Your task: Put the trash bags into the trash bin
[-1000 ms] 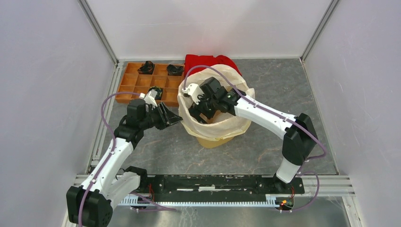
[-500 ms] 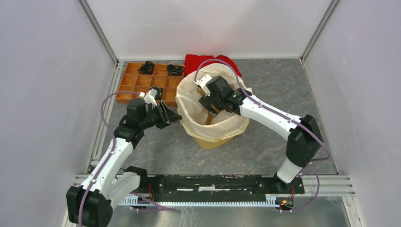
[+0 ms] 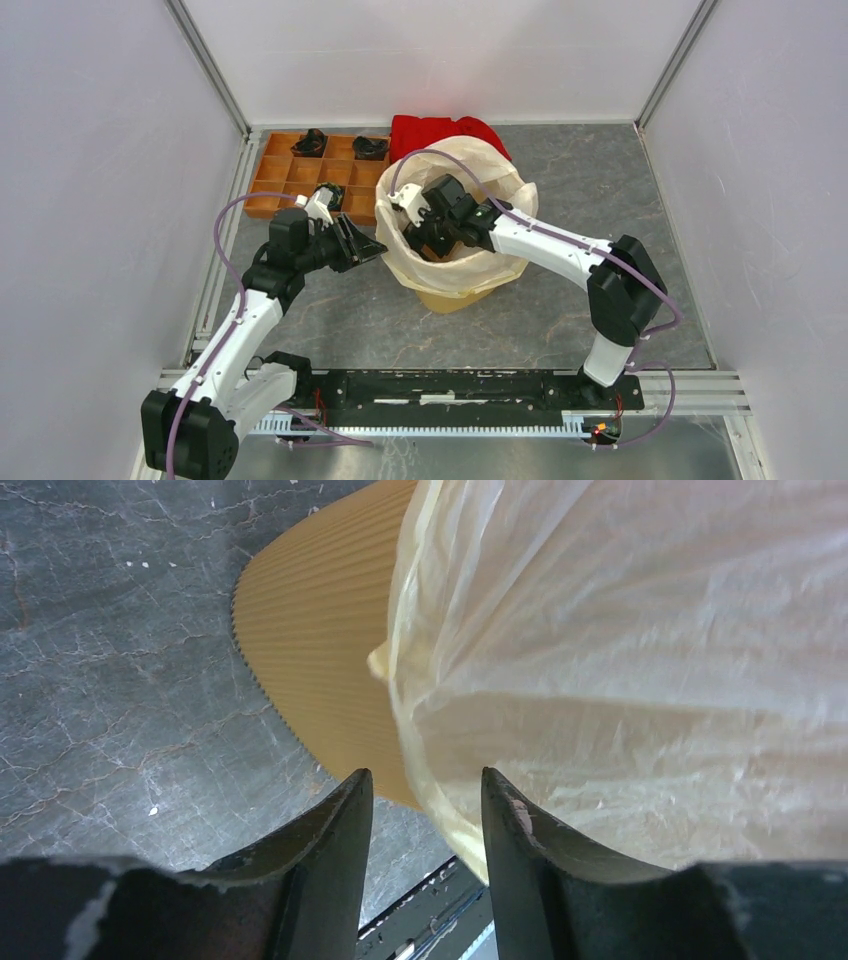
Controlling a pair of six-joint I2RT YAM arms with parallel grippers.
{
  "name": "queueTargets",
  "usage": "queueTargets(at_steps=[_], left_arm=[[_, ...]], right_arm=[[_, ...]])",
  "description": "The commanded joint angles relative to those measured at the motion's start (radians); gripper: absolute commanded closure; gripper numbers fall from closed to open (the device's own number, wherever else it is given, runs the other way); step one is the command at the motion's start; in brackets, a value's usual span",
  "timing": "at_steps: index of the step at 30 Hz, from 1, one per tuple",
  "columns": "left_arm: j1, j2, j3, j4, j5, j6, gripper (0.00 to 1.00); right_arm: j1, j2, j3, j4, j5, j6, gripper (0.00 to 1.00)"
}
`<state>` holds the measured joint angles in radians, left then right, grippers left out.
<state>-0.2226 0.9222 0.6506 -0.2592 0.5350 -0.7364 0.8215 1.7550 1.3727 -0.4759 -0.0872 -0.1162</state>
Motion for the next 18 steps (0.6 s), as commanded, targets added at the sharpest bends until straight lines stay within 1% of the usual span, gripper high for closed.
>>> queueTargets(at_steps=[1,3,7,8,10,15,18], left_arm=[[-0.004,0.002,0.008,0.029,0.014,0.006,0.49],[-0.004,0.002,0.009,0.029,0.015,0.009,0.48],[-0.004,-0.001,0.014,0.017,0.015,0.016,0.46],[-0.004,-0.003,0.016,0.012,0.014,0.019,0.46],[-0.005,-0.005,0.017,0.007,0.012,0.026,0.45],[-0.004,0.005,0.023,0.003,0.012,0.034,0.42],[-0.004,-0.003,0.034,-0.01,0.009,0.043,0.36]], right_arm=[[-0.003,-0.034,-0.005,0.066,-0.179,0.012,0.03],[-0.025,-0.03,0.009,0.034,-0.041,0.013,0.03],[-0.031,-0.01,0.031,-0.055,0.383,-0.012,0.02],[-0.033,-0.007,0.029,-0.067,0.459,-0.022,0.02],[-0.032,-0.003,0.021,-0.077,0.521,-0.033,0.02],[-0.032,0.001,0.002,-0.081,0.496,-0.025,0.02],[-0.04,-0.018,-0.038,-0.092,0.537,-0.027,0.02]])
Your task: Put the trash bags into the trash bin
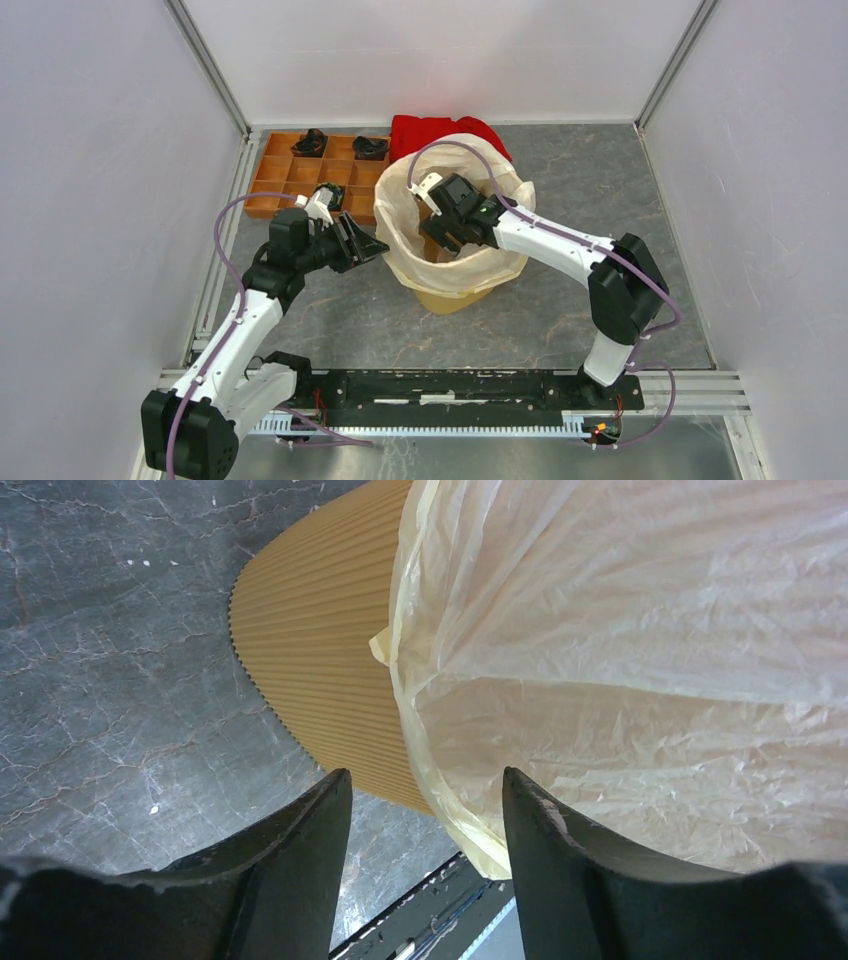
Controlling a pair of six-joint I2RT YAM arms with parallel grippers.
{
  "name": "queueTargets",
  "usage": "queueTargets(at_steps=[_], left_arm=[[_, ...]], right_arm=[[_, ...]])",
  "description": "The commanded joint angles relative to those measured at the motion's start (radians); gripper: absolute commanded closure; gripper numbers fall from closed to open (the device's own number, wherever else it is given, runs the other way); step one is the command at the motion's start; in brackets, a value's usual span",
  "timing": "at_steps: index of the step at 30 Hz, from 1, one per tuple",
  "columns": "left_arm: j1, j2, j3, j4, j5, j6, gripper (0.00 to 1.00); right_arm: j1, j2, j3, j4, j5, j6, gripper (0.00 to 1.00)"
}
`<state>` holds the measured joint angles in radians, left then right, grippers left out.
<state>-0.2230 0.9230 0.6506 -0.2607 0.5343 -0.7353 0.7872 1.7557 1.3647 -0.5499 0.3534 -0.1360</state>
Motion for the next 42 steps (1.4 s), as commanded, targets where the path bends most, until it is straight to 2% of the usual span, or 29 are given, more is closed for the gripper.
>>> queueTargets(at_steps=[1,2,4,7,12,21,26,33,40,42], left_arm=[[-0.004,-0.011,0.037,-0.015,0.008,0.049,0.33],[-0.004,-0.025,0.042,-0.029,0.003,0.057,0.3],[-0.004,-0.061,0.048,-0.055,-0.011,0.071,0.16],[-0.004,-0.136,0.06,-0.084,-0.049,0.096,0.05],[-0.004,-0.208,0.099,-0.132,-0.108,0.152,0.03],[-0.004,-0.176,0.13,-0.141,-0.096,0.189,0.02],[-0.005,-0.161,0.132,-0.121,-0.077,0.185,0.02],[-0.004,-0.174,0.167,-0.144,-0.098,0.19,0.02],[-0.004,-0.166,0.172,-0.096,-0.066,0.165,0.02],[-0.004,-0.182,0.189,-0.055,-0.012,0.164,0.02]], right_arm=[[-0.011,-0.026,-0.043,-0.025,0.103,-0.007,0.02],[-0.019,-0.034,-0.06,-0.029,0.103,-0.006,0.02],[-0.044,-0.057,-0.094,-0.037,0.107,0.0,0.02],[-0.09,-0.117,-0.165,-0.034,0.123,0.017,0.02],[-0.182,-0.252,-0.298,-0.035,0.122,0.02,0.02],[-0.342,-0.456,-0.481,-0.072,0.106,-0.008,0.02],[-0.34,-0.472,-0.391,-0.093,-0.024,-0.005,0.02],[-0.328,-0.613,-0.251,-0.182,-0.191,0.05,0.02],[-0.328,-0.746,-0.096,-0.253,-0.141,0.071,0.02],[-0.327,-0.799,-0.039,-0.261,-0.188,0.056,0.02]])
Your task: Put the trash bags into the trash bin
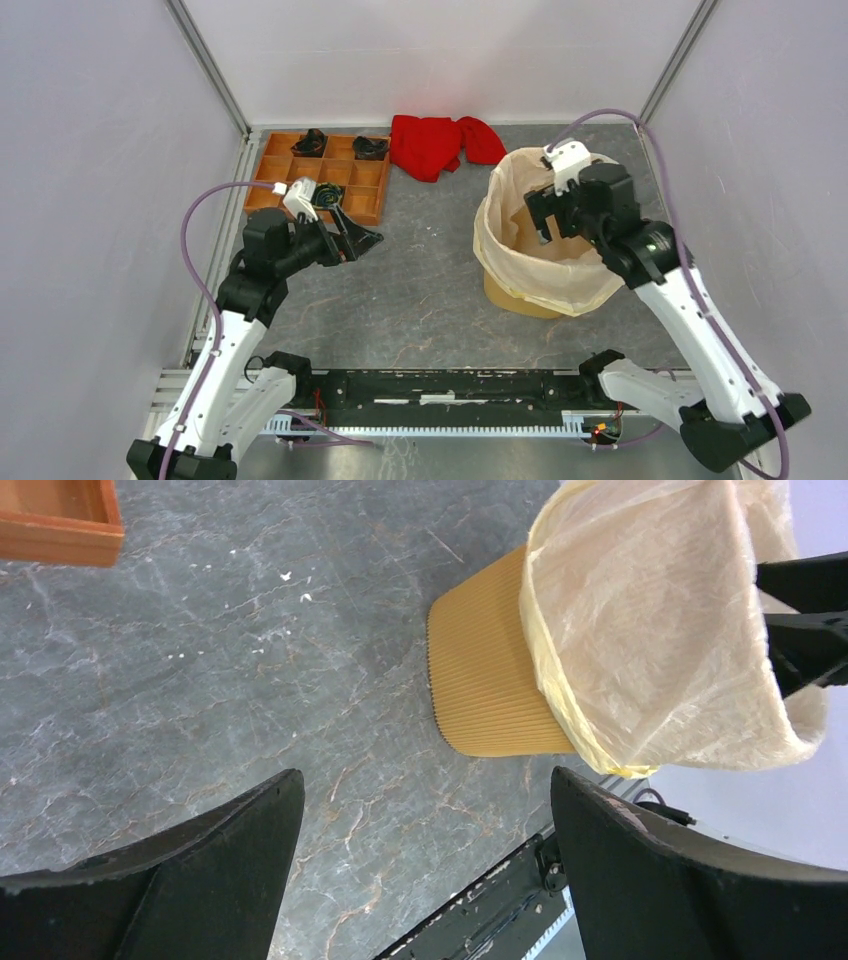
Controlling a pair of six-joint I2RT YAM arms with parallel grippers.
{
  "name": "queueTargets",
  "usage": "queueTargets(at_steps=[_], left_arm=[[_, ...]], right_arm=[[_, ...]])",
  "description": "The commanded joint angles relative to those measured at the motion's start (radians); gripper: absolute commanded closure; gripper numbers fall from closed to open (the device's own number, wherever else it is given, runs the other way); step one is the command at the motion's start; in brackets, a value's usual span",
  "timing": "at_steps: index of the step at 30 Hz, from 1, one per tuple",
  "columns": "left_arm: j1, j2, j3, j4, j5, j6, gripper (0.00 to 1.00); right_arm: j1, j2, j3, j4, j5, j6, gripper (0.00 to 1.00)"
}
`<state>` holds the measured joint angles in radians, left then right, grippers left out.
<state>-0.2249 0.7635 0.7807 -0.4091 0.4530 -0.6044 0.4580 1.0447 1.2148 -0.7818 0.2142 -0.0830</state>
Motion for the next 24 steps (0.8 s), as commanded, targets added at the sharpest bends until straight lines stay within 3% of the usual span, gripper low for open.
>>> queueTargets(at_steps=[1,6,9,15,24], left_arm=[[-0.002,-0.033,0.077,0.106,0.09,0.035,0.02],[-0.002,-0.064,0.299,0.093,0.098,0.087,0.01],[-0.002,-0.042,0.465,0.041,0.021,0.136,0.0],[-0.002,0.024,0.718,-0.038,-0.08,0.232,0.0],[-0.002,-0.009,0.689,0.094,-0.167,0.19,0.0]], right_arm=[[0.002,-0.119,0.145,-0.026,-0.08,0.002,0.02],[0.001,-0.289,0.268,0.038,-0.15,0.046,0.02],[0.001,-0.352,0.354,0.05,-0.149,0.051,0.02],[0.001,-0.446,0.367,0.067,-0.042,0.017,0.02],[0.001,-0.484,0.318,0.084,0.001,-0.023,0.02]])
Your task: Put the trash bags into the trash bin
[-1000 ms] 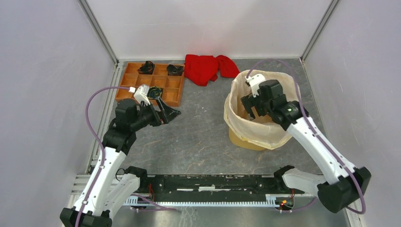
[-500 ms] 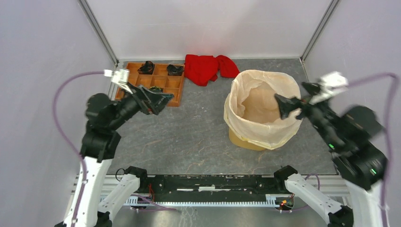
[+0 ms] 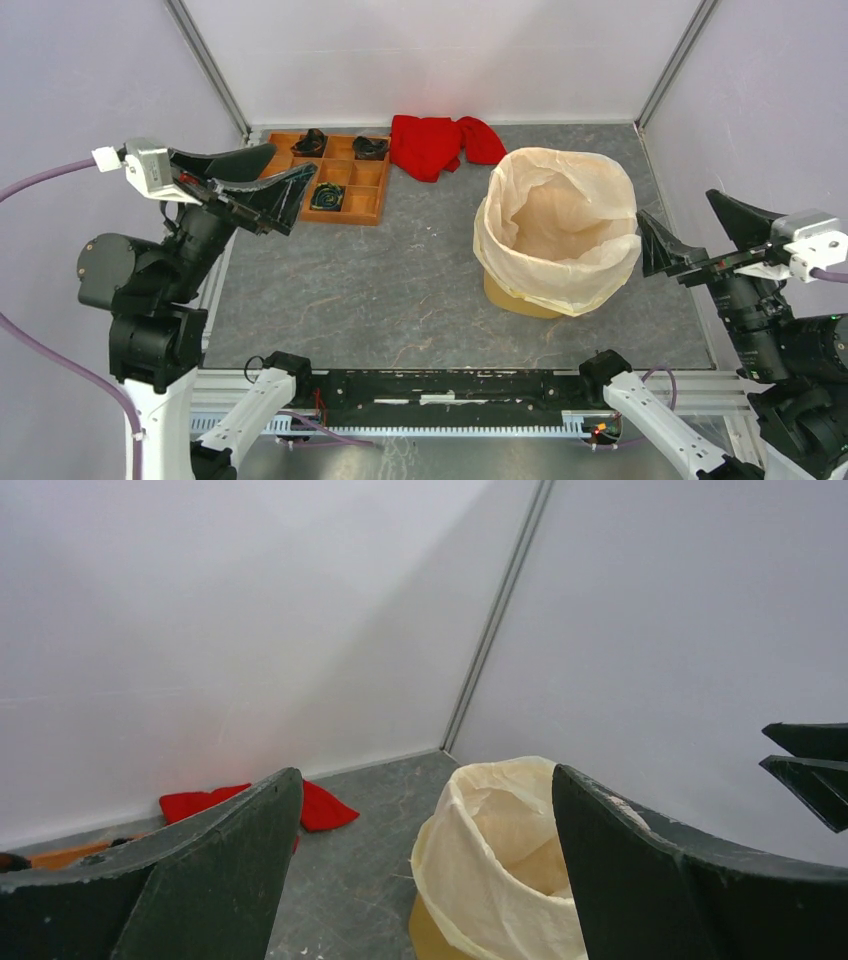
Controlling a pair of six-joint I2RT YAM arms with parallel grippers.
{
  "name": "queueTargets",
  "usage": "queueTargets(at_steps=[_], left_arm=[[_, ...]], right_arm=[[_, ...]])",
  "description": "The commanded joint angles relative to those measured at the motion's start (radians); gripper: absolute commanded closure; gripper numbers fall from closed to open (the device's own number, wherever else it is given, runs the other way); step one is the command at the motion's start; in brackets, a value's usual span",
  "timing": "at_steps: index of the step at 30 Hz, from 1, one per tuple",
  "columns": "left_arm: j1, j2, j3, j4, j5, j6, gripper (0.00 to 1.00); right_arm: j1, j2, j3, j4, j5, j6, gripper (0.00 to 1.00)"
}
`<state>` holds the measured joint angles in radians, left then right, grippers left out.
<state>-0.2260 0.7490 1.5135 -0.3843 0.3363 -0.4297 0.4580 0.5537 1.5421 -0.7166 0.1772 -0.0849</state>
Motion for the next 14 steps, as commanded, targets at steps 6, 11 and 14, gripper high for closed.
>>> queueTargets(at_steps=[6,11,14], left_arm=[[-0.001,0.009,-0.073,0.103,-0.069,-0.002,0.0],[-0.001,0.016,-0.061,0.096,-0.06,0.01,0.0],[-0.001,0.016,-0.06,0.09,-0.058,0.019,0.0]], right_arm=[[0.002,-0.031,-0.072,0.085,0.007,-0.019,0.02],[0.002,-0.076,-0.133,0.126,0.007,-0.048,0.02],[0.002,-0.09,-0.145,0.138,0.018,-0.046,0.02]])
